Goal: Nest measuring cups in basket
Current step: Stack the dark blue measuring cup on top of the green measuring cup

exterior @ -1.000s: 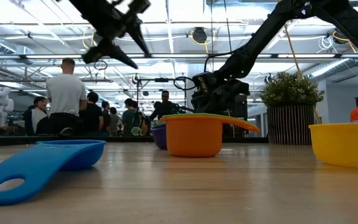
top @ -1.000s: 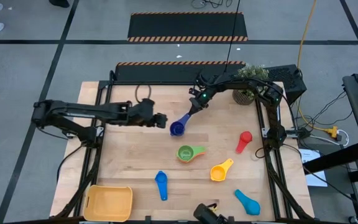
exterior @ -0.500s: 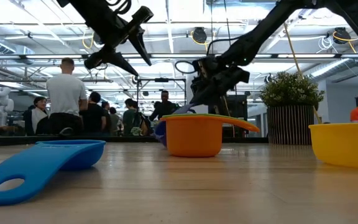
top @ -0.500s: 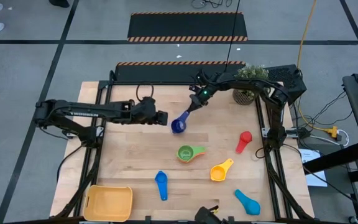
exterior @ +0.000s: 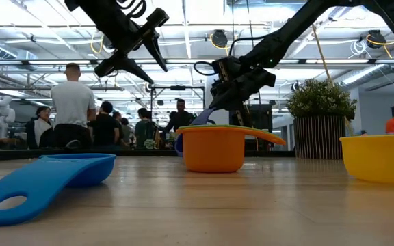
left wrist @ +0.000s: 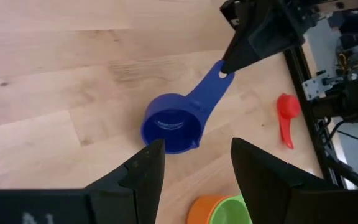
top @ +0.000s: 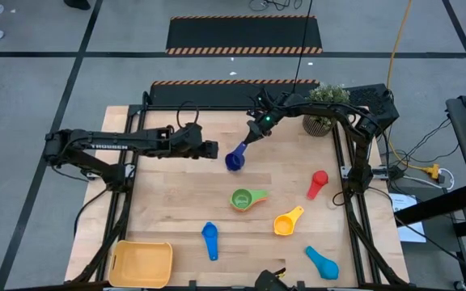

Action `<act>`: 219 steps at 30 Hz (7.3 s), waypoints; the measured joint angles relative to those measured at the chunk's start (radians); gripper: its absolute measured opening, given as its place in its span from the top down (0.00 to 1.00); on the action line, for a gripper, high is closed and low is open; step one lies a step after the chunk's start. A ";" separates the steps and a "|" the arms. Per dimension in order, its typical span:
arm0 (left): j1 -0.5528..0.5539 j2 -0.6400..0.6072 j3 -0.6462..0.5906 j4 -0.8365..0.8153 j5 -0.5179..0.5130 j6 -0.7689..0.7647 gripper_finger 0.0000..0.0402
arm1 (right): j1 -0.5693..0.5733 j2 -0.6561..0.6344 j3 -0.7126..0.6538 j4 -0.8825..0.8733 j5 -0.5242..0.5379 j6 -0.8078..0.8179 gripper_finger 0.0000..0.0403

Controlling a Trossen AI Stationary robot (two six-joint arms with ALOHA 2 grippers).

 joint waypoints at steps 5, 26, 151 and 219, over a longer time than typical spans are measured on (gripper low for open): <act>-0.008 0.000 0.000 0.016 0.016 0.007 0.53 | 0.000 0.000 0.000 0.001 -0.027 0.008 1.00; 0.014 0.036 0.000 0.049 0.125 0.205 0.53 | 0.002 -0.016 0.000 0.004 -0.051 0.012 1.00; 0.174 0.460 -0.201 1.019 0.728 0.683 0.99 | 0.060 -0.058 0.000 -0.053 0.028 0.108 0.85; -0.053 0.188 -0.200 0.686 0.774 0.563 0.99 | 0.403 -0.136 0.000 0.207 -0.004 0.118 0.51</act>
